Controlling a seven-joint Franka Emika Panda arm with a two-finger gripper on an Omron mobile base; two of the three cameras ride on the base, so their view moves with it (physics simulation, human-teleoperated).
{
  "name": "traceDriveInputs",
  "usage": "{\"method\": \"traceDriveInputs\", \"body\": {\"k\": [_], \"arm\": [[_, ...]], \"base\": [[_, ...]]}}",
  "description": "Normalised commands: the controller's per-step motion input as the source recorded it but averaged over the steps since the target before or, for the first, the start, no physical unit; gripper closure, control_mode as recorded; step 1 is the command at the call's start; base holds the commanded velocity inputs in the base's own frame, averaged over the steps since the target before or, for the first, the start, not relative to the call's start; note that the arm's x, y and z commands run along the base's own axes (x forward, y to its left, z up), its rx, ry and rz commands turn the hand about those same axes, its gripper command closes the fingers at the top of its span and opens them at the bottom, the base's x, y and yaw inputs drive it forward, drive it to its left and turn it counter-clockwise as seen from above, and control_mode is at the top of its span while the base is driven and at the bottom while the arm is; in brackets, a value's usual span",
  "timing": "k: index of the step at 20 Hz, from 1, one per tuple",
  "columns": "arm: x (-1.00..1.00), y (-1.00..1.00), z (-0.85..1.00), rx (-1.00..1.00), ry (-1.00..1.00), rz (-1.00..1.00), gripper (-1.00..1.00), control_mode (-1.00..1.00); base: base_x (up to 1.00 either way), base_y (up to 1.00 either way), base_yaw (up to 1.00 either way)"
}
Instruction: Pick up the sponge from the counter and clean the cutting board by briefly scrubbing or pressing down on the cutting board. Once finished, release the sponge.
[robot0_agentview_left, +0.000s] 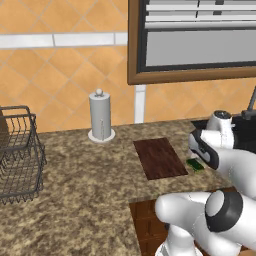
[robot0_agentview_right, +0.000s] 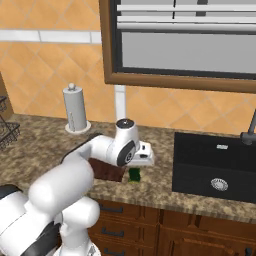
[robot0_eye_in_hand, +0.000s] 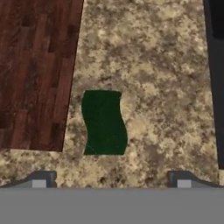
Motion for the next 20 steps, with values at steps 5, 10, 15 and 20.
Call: {"method": "traceDriveInputs", "body": {"k": [5,10,15,20], "arm": [[0.07,-0.02,-0.46,0.12,0.14,-0.03,-1.0,-1.0],[0.25,0.0,-0.42,0.14,0.13,-0.03,-1.0,-1.0],[0.45,0.0,-0.17,0.01,0.05,0.0,-1.0,-1.0],[0.29,-0.05,-0.19,0.0,0.0,0.0,-1.0,-1.0]], "base": [[0.0,0.0,0.0],[0.0,0.0,0.0],[0.0,0.0,0.0],[0.0,0.0,0.0]]}}
